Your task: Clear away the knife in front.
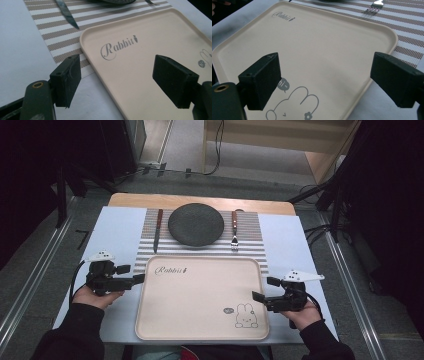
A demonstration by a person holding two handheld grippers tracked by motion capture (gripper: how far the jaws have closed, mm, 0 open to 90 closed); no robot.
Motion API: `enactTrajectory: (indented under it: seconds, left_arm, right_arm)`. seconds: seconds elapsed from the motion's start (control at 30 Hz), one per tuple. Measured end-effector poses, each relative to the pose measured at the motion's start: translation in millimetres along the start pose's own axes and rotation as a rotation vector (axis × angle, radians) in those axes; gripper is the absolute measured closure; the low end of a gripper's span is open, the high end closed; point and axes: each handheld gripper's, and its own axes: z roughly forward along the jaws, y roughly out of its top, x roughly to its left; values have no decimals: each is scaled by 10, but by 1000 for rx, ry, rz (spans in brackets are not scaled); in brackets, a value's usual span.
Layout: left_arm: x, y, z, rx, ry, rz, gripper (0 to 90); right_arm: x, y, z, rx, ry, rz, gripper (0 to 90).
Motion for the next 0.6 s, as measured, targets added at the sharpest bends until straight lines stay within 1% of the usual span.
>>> enactTrajectory:
  seconds: [0.03,0.07,0.1,0.17,0.23,0.4,0.43,0.47,0.6]
  left_arm:
    - [0,0,0,0,0,0,236]
    - [9,11,2,-2,15,0,236]
    - [20,35,6,-16,38,-4,235]
    - [30,48,10,-17,40,-5,235]
    - [47,74,31,-21,45,-18,233]
    - [83,151,100,-5,60,-24,236]
    - [91,165,111,-7,60,-29,236]
    - [108,193,124,-8,55,-44,237]
    - [135,236,141,-17,63,-55,239]
  right_arm:
    - [0,0,0,0,0,0,81]
    - [0,-1,2,-2,1,2,81]
    - [-3,-1,3,-1,0,2,82]
    - [-2,0,4,0,-1,1,81]
    - [-2,0,6,0,0,-2,81]
    - [-1,0,1,1,-2,1,81]
    - [-2,0,1,-2,-1,3,81]
    - [-6,-1,-2,-4,-4,3,81]
    - [-6,-1,-3,-6,-4,2,81]
